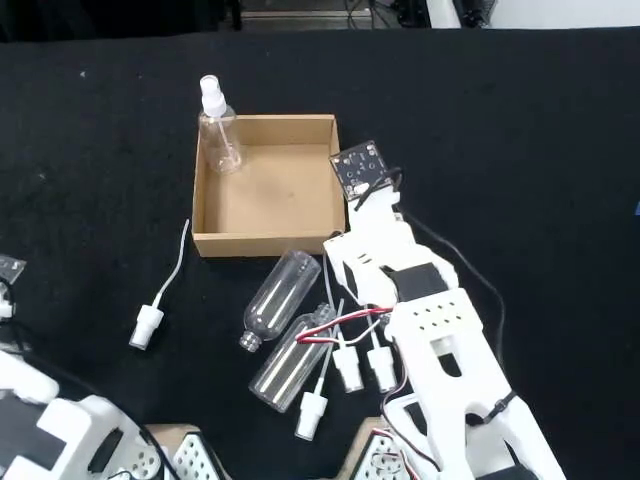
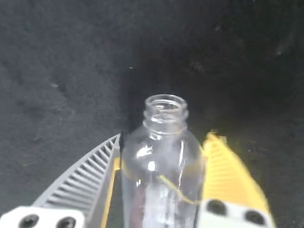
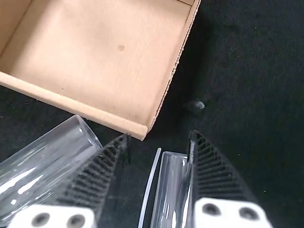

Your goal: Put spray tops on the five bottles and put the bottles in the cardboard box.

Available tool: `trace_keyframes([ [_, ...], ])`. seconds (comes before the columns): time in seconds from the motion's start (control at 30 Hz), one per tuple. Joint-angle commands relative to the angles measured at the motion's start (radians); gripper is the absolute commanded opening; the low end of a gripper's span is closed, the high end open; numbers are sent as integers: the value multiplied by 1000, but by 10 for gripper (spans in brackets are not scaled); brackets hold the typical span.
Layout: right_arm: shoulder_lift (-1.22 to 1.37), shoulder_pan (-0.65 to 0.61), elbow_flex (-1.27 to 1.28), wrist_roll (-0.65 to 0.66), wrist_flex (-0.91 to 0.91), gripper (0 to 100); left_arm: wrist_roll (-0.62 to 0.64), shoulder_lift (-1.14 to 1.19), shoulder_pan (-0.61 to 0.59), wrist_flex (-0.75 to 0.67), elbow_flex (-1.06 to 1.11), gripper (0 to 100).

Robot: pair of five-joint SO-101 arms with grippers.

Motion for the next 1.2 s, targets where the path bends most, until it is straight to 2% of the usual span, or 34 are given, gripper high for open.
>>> trace_keyframes([
  [0.0, -44, -18, -10, 6, -26, 185, -14, -101, 13, -3, -16, 321],
  [0.2, -44, -17, -10, 6, -26, 185, -126, -118, -28, 29, 2, 321],
  [0.63, -44, -18, -8, 6, -26, 185, -138, -118, -19, 38, 41, 320],
  [0.7, -44, -18, -8, 6, -26, 185, -144, -124, -31, 37, 62, 282],
  [0.9, -44, -18, -8, 6, -26, 185, -224, -129, -42, 37, 99, 59],
  [1.07, -44, -17, -18, 6, -17, 185, -222, -133, -42, 38, 84, 44],
  [1.17, -68, -17, -65, 6, 43, 186, -101, -175, -36, 40, 61, 42],
])
